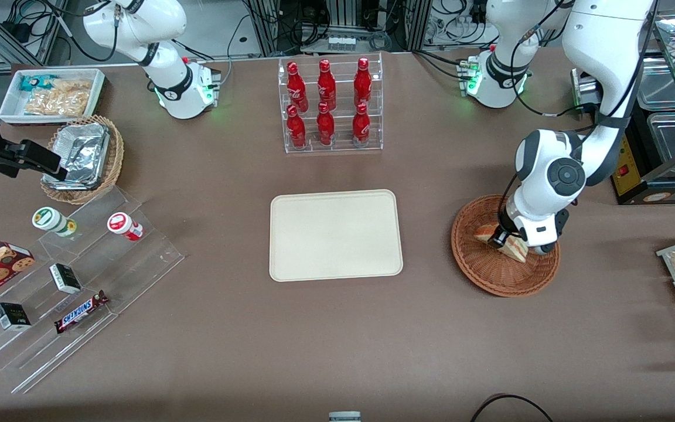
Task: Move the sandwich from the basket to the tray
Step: 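Close the left gripper on the sandwich and lift it, then carry the held sandwich over the cream tray and lower it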
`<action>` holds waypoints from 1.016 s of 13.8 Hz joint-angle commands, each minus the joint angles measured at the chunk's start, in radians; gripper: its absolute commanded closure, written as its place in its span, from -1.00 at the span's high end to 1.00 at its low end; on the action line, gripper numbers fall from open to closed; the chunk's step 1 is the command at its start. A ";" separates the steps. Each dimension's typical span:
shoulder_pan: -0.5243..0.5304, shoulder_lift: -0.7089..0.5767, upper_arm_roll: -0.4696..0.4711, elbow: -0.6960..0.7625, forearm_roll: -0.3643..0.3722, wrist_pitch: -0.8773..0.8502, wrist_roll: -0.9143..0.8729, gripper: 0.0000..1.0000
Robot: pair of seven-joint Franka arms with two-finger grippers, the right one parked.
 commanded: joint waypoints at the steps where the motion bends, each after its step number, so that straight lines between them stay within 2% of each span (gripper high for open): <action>1: -0.002 -0.030 0.004 0.007 0.004 0.006 -0.014 -0.55; 4: -0.005 -0.116 0.003 0.030 0.009 -0.099 -0.005 -0.55; 6: -0.015 -0.138 -0.006 0.128 0.019 -0.280 -0.003 -0.54; 7: -0.042 -0.135 -0.010 0.205 0.019 -0.381 -0.003 -0.48; 10: -0.134 -0.080 -0.010 0.415 0.019 -0.601 -0.006 -0.48; 14: -0.293 0.015 -0.013 0.556 0.013 -0.634 -0.008 -0.47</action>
